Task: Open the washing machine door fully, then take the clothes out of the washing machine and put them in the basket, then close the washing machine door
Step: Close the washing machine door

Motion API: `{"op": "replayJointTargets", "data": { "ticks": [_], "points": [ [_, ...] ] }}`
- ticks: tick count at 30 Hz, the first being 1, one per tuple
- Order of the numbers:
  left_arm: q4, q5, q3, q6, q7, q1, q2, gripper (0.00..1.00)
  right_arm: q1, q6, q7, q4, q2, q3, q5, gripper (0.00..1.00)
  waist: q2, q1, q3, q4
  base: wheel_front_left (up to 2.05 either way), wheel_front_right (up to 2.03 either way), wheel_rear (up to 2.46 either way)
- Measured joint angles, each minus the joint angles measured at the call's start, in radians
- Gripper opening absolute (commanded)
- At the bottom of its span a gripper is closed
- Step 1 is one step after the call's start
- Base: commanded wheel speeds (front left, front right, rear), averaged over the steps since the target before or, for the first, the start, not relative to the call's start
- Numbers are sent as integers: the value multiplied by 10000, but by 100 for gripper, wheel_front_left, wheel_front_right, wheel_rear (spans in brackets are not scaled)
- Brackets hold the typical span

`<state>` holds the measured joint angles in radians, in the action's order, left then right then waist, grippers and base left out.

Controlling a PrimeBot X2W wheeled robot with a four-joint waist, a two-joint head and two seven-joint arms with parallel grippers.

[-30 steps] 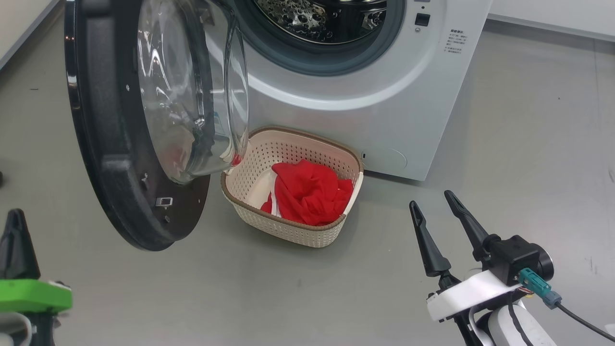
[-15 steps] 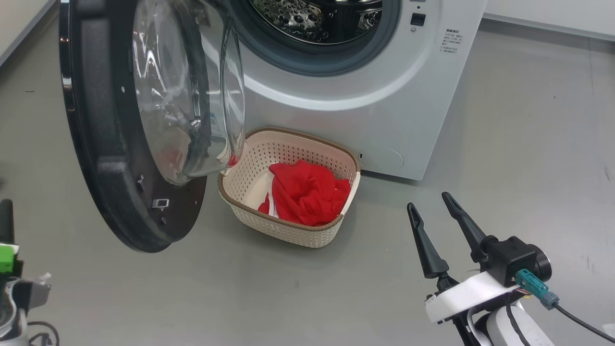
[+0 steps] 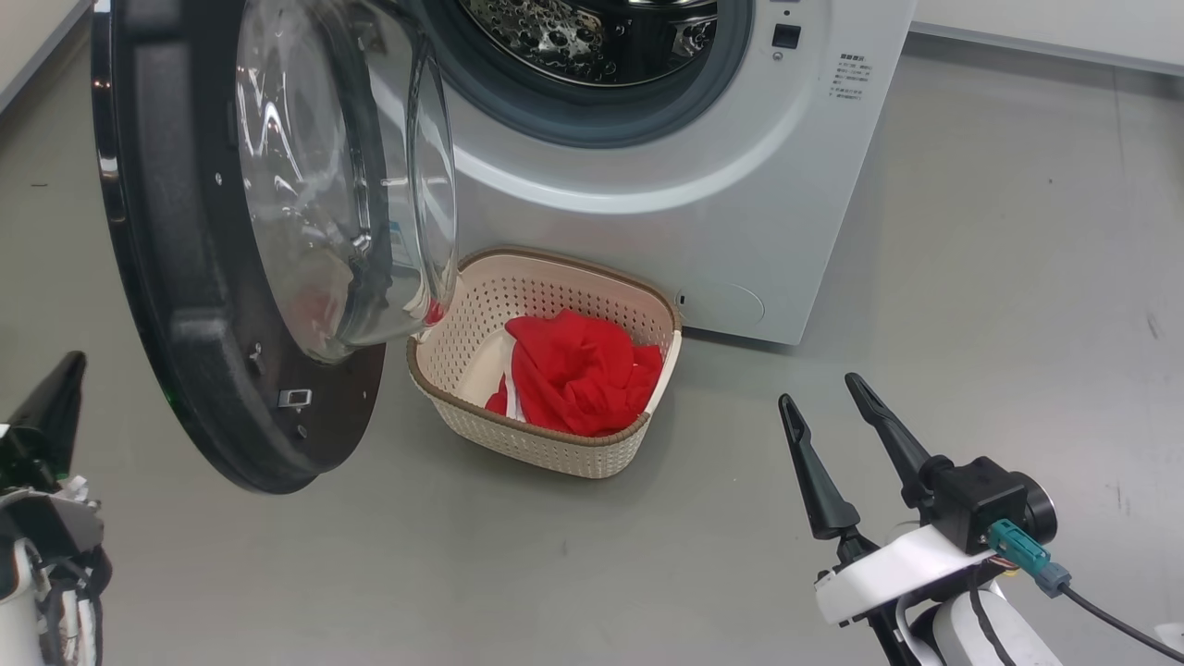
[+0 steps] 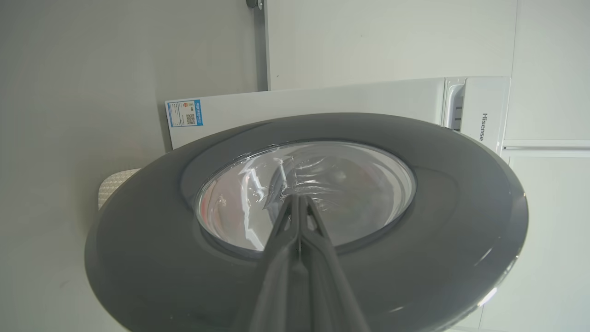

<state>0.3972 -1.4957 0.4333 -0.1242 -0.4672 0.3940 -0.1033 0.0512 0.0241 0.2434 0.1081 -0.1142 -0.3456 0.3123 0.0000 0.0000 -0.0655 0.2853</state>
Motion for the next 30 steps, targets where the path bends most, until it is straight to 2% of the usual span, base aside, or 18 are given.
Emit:
{"op": "replayJointTargets", "data": {
  "ticks": [17,30],
  "points": [
    [-96,-560,-953,-29,-2426,-107,0,0,0,10,0,42,2,-35,0,100,0,0,73,-65,0,0,0],
    [-198,-993,-1127,-29,-3058,-422,313,0,0,10,2,61,4,-46,0,100,0,0,86,-108,0,0,0]
  ]
}}
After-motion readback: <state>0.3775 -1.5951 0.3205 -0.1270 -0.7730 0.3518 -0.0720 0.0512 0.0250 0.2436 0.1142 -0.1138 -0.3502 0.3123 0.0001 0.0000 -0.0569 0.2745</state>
